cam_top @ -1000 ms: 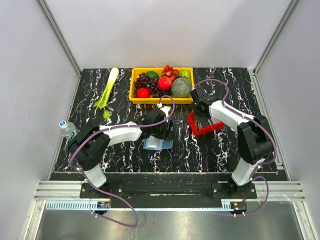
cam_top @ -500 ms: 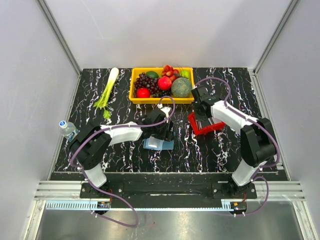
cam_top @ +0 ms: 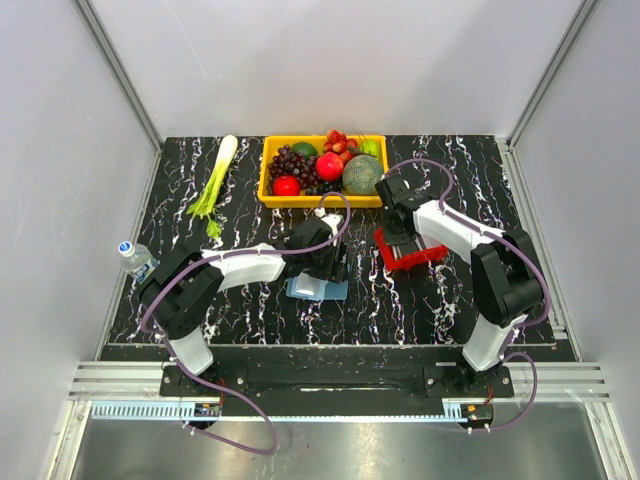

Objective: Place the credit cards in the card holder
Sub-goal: Pick up the credit card from the storage box.

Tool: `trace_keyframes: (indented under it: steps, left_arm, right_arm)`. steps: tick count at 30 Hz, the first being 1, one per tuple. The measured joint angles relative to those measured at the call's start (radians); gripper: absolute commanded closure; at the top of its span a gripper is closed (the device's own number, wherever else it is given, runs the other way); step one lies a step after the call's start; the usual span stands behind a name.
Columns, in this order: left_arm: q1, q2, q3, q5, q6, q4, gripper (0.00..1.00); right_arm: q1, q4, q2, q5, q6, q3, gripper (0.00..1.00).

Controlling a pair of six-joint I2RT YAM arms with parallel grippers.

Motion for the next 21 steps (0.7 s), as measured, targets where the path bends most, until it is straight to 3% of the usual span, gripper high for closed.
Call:
trace_keyframes:
  steps: [17,21]
  left_arm:
    - [0.000,0.015,0.002,0.004,0.005,0.000,0.30]
    - [0.000,0.015,0.002,0.007,0.006,0.000,0.30]
  right_arm:
    - [0.014,0.011,0.000,-0.081,0.043,0.000,0.52]
    - [0.014,0.011,0.000,-0.088,0.041,0.002,0.53]
